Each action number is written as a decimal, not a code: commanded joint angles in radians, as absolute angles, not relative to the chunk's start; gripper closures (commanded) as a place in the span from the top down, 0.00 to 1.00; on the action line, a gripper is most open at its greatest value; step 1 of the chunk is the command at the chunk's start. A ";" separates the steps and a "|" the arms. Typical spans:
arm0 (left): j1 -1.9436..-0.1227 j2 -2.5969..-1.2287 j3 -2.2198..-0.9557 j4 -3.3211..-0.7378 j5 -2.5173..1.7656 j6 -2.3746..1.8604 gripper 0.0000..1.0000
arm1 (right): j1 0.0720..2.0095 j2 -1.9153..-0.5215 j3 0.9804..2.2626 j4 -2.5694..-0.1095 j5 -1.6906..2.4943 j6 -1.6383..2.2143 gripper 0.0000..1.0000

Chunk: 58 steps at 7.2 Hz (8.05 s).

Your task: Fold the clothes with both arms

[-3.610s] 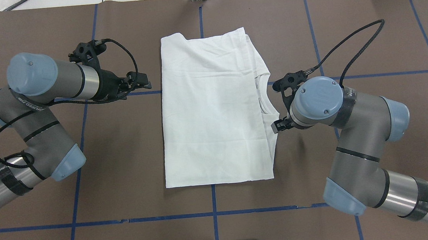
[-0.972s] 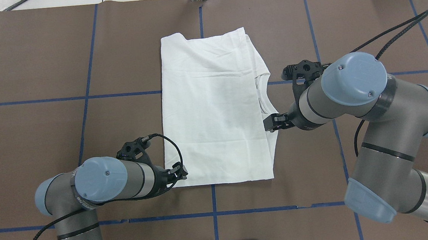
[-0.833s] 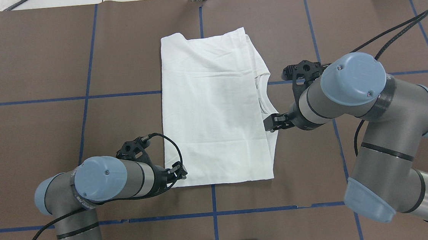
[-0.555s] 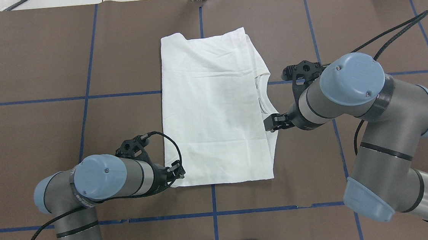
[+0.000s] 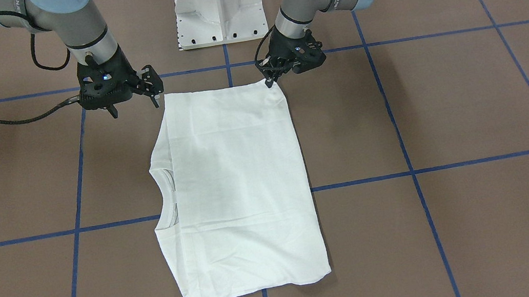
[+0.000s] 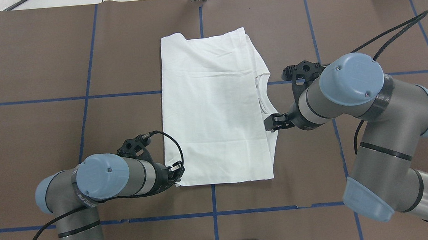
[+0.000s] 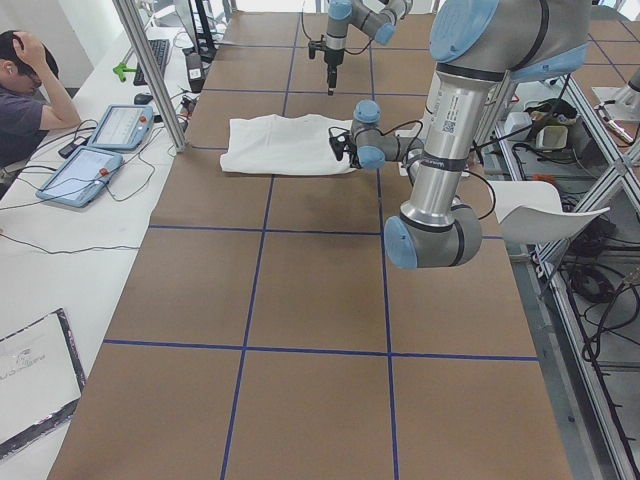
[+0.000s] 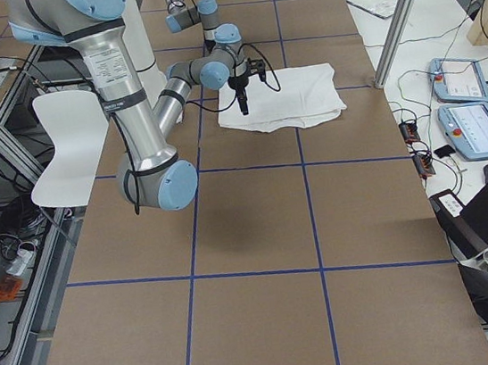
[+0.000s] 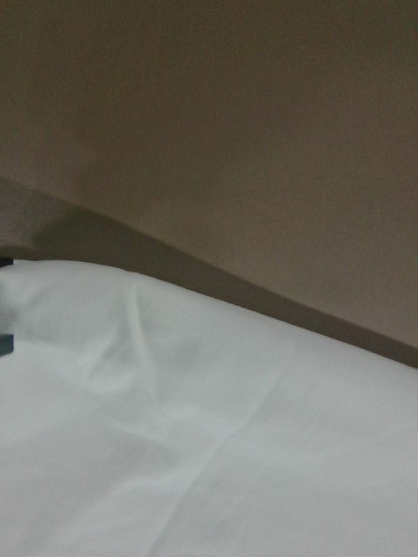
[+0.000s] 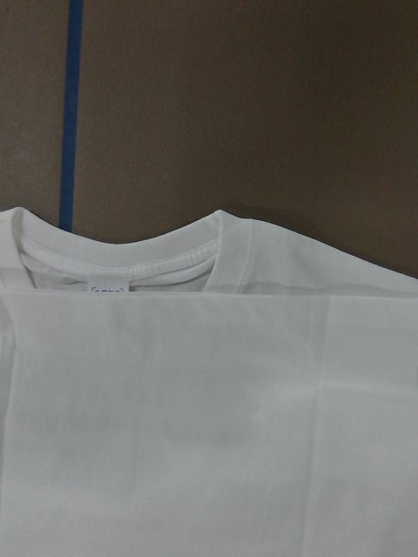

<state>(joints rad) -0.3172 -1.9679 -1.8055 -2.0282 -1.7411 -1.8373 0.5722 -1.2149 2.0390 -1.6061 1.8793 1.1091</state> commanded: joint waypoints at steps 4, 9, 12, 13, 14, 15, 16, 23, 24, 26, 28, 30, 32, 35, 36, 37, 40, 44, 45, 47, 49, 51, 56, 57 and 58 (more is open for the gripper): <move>-0.322 -1.971 -1.815 -2.028 -1.740 -1.838 0.00 | 0.546 -1.204 2.039 -1.606 1.878 1.214 1.00; -0.322 -1.985 -1.819 -2.028 -1.743 -1.824 0.00 | 0.347 -1.158 1.984 -1.605 1.740 1.907 1.00; -0.322 -1.994 -1.819 -2.028 -1.744 -1.824 0.00 | 0.324 -1.124 1.887 -1.605 1.703 2.097 1.00; -0.322 -1.996 -1.819 -2.028 -1.743 -1.822 0.00 | 0.324 -1.111 1.863 -1.605 1.703 2.095 1.00; -0.322 -1.997 -1.819 -2.028 -1.743 -1.824 0.00 | 0.322 -1.085 1.832 -1.606 1.700 2.097 1.00; -0.322 -1.997 -1.819 -2.029 -1.743 -1.824 0.00 | 0.313 -1.086 1.826 -1.606 1.700 2.097 1.00; -0.322 -1.997 -1.819 -2.029 -1.743 -1.824 0.00 | 0.301 -1.092 1.825 -1.606 1.698 2.097 1.00; -0.322 -2.003 -1.818 -2.029 -1.741 -1.824 0.00 | 0.290 -1.118 1.824 -1.606 1.686 2.089 1.00; -0.322 -2.005 -1.818 -2.029 -1.741 -1.824 0.00 | 0.290 -1.118 1.824 -1.606 1.684 2.091 1.00; -0.322 -2.005 -1.818 -2.029 -1.741 -1.822 0.00 | 0.285 -1.117 1.825 -1.606 1.686 2.097 1.00; -0.322 -2.005 -1.815 -2.029 -1.741 -1.822 0.00 | 0.282 -1.117 1.824 -1.606 1.684 2.098 0.81; -0.322 -2.005 -1.807 -2.031 -1.740 -1.822 0.00 | 0.281 -1.117 1.824 -1.606 1.686 2.092 0.36; -0.322 -2.005 -1.807 -2.033 -1.740 -1.822 0.00 | 0.281 -1.111 1.824 -1.606 1.686 2.088 0.13; -0.322 -2.005 -1.807 -2.033 -1.740 -1.821 0.00 | 0.291 -1.104 1.832 -1.606 1.687 2.086 0.10; -0.322 -2.005 -1.807 -2.033 -1.741 -1.821 0.00 | 0.291 -1.104 1.832 -1.606 1.687 2.086 0.10; -0.322 -2.005 -1.807 -2.033 -1.741 -1.821 0.00 | 0.291 -1.104 1.833 -1.606 1.687 2.086 0.10; -0.322 -2.008 -1.815 -2.031 -1.743 -1.821 0.00 | 0.310 -1.098 1.861 -1.608 1.697 2.088 0.03; -0.319 -1.976 -1.938 -1.991 -1.752 -1.819 0.00 | 0.314 -1.118 1.939 -1.608 1.701 2.091 0.00; -0.307 -1.971 -2.022 -1.906 -1.752 -1.819 0.00 | 0.311 -1.136 1.995 -1.608 1.701 2.092 0.00; -0.257 -1.968 -2.130 -1.763 -1.756 -1.825 0.00 | 0.244 -1.154 2.083 -1.608 1.707 2.092 0.00; -0.189 -1.968 -2.170 -1.683 -1.755 -1.836 0.00 | 0.197 -1.155 2.130 -1.608 1.809 2.092 0.00; -0.152 -1.970 -2.302 -1.498 -1.758 -1.850 0.00 | 0.180 -1.167 2.161 -1.609 1.862 2.095 0.00; -0.282 -2.044 -2.173 -1.529 -1.782 -1.830 0.00 | 0.349 -1.141 2.102 -1.608 1.841 2.006 0.00; -0.337 -2.054 -2.154 -1.555 -1.782 -1.810 0.00 | 0.389 -1.120 2.079 -1.606 1.838 1.952 0.00; -0.398 -2.056 -2.140 -1.563 -1.786 -1.775 0.00 | 0.426 -1.089 2.042 -1.606 1.836 1.942 0.00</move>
<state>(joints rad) -0.3272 -2.0464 -2.1639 -1.5470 -1.7830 -1.8079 0.3792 -1.1206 2.0781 -1.6066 1.8395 1.9751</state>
